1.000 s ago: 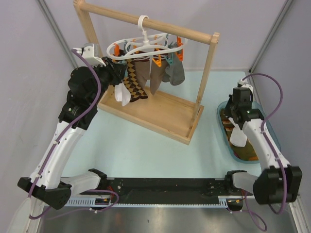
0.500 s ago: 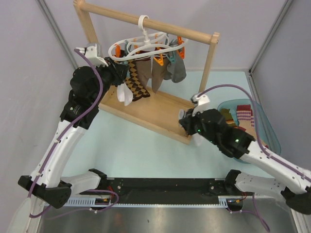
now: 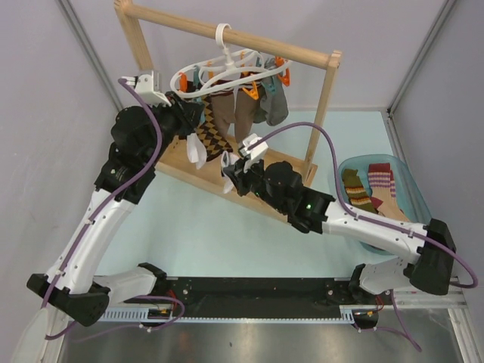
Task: Clip the socks to the hanger
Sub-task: Clamp the sock onto the hanger.
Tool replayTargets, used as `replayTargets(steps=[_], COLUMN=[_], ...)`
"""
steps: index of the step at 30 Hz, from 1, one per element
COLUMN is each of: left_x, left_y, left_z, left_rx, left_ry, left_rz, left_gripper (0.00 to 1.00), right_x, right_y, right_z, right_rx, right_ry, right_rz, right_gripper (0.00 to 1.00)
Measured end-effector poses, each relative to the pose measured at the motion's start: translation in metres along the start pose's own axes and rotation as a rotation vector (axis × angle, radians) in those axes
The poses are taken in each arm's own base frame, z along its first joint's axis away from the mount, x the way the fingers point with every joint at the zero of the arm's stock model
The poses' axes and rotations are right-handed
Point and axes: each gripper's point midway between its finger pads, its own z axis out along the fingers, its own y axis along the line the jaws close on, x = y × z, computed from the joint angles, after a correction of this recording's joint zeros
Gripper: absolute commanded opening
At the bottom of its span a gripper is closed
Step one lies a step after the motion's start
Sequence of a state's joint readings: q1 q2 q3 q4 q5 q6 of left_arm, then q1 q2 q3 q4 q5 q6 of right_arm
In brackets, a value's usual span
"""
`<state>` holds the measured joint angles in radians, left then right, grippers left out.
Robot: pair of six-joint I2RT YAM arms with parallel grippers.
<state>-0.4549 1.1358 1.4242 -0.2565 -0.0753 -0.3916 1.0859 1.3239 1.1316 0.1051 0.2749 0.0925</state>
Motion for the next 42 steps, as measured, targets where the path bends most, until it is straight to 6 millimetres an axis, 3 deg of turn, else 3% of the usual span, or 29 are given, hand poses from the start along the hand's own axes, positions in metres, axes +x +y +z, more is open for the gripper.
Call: replayTargets(steps=[3,10,17,36,42], left_x=[-0.001,0.001,0.003,0.007,0.006], left_y=[-0.004,-0.011,-0.013,-0.016,-0.014], left_z=[-0.003,-0.006,-0.006,-0.004,-0.003], left_rx=[0.011,0.038,0.049,0.063,0.058], left_ry=[-0.004,-0.011,-0.022,-0.033,-0.045], left_rz=[-0.001,-0.003,-0.005,0.002,0.022], left_gripper=[0.00,0.00,0.00,0.00,0.00], right_x=[-0.016,-0.044,-0.072,-0.098,-0.098], right_y=[0.004,-0.013,-0.023,-0.002,0.001], right_z=[0.019,0.047,0.063,0.068,0.068], right_rx=[-0.030,-0.033,-0.055,-0.167,-0.189], right_ry=[-0.074,-0.161,-0.224,-0.272,-0.268], right_rz=[-0.020,-0.026,-0.018,0.014,0.022], right_gripper=[0.00,0.00,0.00,0.00,0.00])
